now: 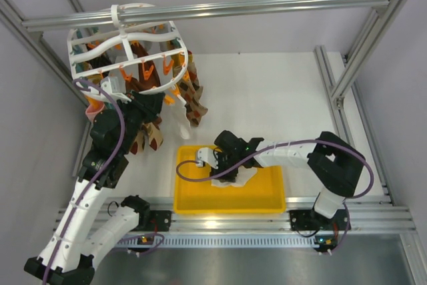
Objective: Clip the socks to the hanger
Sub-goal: Pick up the sock from the bin, then clamp the sock onto the hanger.
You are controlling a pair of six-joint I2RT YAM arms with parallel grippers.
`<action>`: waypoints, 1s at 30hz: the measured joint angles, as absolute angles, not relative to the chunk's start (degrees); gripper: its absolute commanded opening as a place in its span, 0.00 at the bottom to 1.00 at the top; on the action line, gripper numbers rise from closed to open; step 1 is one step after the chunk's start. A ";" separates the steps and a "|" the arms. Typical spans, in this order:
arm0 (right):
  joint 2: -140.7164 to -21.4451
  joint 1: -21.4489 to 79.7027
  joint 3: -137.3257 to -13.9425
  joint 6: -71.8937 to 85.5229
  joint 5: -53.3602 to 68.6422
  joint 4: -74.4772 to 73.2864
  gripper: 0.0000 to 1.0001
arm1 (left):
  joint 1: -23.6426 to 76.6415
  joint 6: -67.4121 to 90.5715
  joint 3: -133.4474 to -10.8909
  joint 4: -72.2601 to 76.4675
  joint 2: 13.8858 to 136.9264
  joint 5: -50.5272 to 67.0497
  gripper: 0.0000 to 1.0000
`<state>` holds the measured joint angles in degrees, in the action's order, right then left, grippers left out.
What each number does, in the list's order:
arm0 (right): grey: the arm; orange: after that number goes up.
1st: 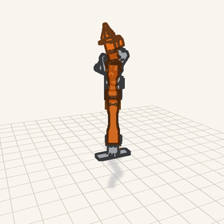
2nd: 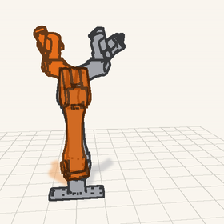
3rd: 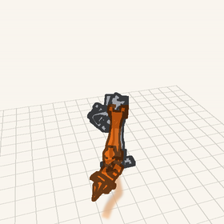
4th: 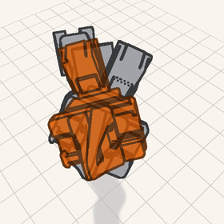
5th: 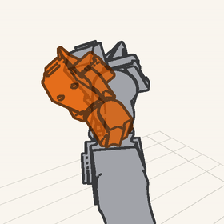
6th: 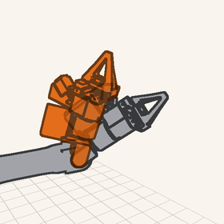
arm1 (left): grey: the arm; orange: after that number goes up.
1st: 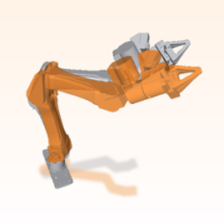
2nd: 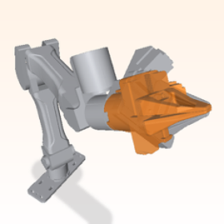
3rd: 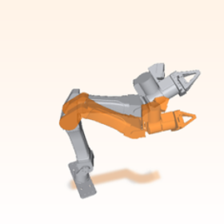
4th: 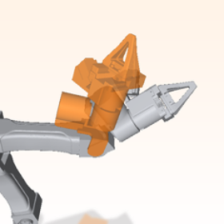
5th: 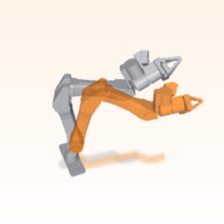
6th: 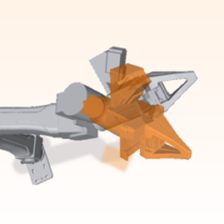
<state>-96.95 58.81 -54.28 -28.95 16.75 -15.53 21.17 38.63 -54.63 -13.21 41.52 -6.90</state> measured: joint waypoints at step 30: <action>-84.84 51.90 -74.46 -15.25 28.49 -2.50 0.00 | 21.17 38.63 -54.63 -13.06 41.82 -6.55 0.00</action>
